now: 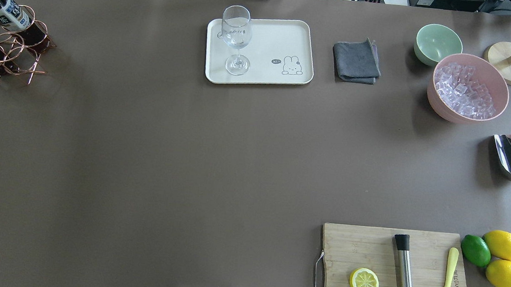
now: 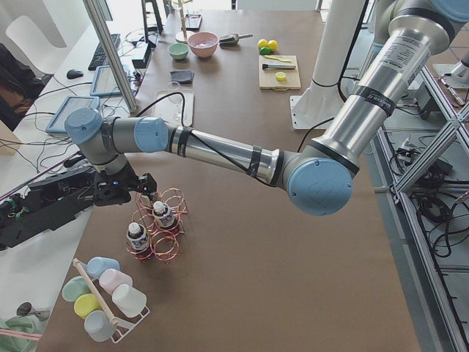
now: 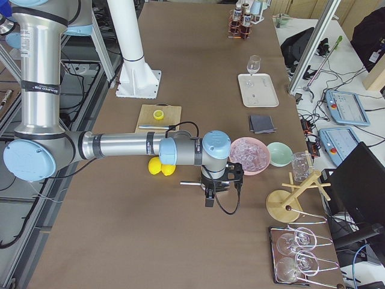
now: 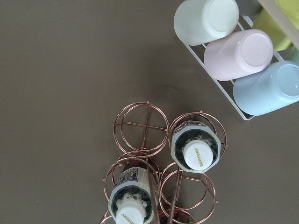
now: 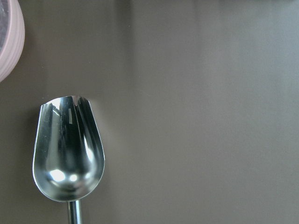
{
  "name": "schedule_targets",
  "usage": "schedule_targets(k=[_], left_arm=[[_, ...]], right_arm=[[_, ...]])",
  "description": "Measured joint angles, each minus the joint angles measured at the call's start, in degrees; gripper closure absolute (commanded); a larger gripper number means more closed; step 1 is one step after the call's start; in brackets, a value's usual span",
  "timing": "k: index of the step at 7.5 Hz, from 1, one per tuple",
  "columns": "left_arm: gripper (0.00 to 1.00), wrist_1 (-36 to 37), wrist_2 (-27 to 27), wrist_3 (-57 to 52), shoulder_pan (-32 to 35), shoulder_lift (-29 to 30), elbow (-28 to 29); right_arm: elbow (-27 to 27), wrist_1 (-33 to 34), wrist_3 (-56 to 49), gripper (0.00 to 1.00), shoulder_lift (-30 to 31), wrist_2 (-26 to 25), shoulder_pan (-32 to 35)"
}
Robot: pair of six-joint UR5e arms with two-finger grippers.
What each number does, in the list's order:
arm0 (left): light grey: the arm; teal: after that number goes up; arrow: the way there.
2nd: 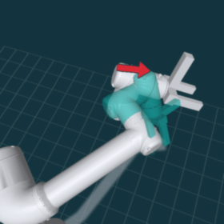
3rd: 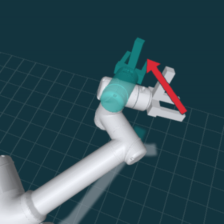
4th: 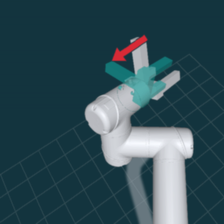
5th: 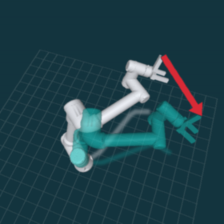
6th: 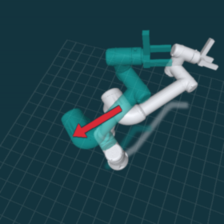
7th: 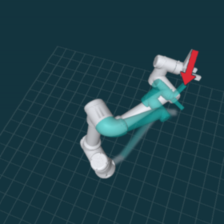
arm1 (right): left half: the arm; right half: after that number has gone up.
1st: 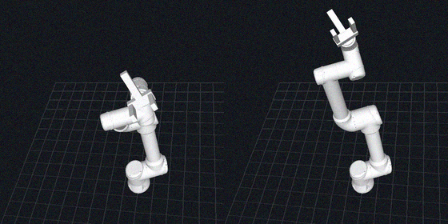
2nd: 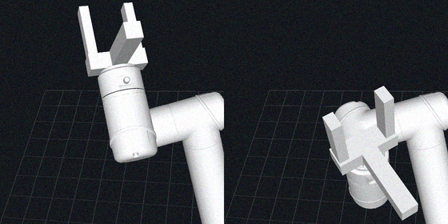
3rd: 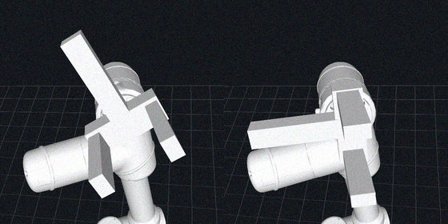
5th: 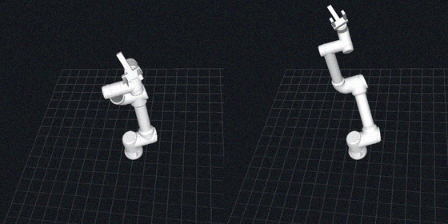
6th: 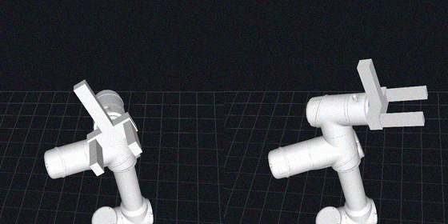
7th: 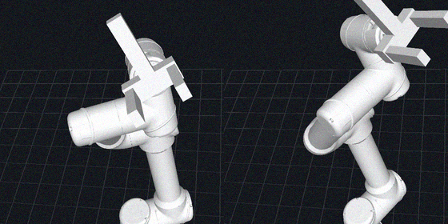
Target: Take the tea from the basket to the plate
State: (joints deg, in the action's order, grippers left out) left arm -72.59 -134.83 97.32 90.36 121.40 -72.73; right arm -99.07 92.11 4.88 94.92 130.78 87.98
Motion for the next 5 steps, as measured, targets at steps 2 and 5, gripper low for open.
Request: schedule_targets(k=[2,5], left_arm=[[0.31,0.08,-0.37,0.17,-1.26,-0.19,-0.19],[1.0,0.2,-2.04,0.24,-2.39,-0.21,-0.45]], right_arm=[[0.08,0.0,-0.08,0.0,0.01,0.0,0.0],[0.15,-0.04,-0.25,0.0,0.05,0.0,0.0]])
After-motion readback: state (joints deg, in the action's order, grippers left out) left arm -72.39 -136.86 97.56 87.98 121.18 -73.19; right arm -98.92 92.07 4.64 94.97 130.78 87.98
